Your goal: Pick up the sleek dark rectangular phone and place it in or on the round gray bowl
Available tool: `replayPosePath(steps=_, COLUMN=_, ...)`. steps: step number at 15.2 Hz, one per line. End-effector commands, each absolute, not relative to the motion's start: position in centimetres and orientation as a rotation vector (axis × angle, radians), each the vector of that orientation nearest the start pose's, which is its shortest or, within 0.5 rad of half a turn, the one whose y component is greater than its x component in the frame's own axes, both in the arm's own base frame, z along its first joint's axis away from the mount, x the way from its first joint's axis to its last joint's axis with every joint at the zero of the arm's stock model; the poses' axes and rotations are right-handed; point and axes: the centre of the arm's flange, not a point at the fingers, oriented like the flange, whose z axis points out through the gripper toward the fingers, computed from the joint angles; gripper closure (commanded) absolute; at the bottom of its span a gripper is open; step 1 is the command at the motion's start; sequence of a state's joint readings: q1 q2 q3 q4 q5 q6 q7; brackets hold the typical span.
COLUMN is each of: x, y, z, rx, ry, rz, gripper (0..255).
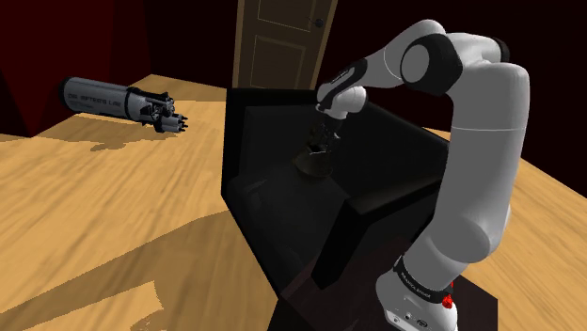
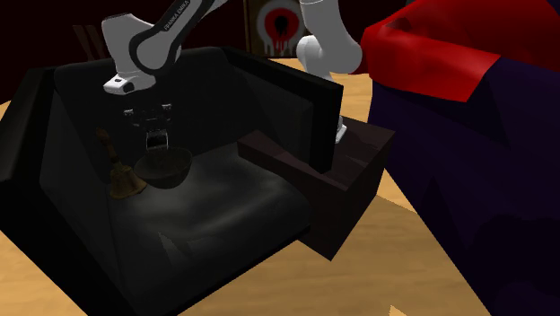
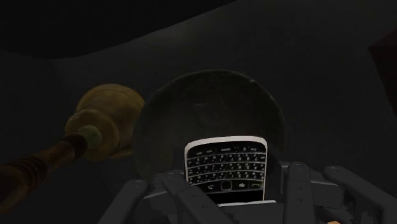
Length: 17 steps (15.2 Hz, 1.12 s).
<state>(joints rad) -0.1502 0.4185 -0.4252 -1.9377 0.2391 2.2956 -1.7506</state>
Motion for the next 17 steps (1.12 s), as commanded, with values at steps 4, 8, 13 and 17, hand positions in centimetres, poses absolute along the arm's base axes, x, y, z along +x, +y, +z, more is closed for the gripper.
replayPosePath(steps=4, x=53.2, y=-33.1, z=26.2, rx=-2.708, ry=-1.562, rz=-0.005, gripper=255)
replayPosePath(steps=8, x=53.2, y=-33.1, z=24.1, rx=-2.708, ry=-1.562, rz=-0.005, gripper=255)
replayPosePath(steps=13, x=53.2, y=-33.1, z=21.5, rx=-2.708, ry=-1.562, rz=-0.005, gripper=255)
replayPosePath(steps=17, x=53.2, y=-33.1, z=20.6, rx=-2.708, ry=-1.562, rz=-0.005, gripper=255)
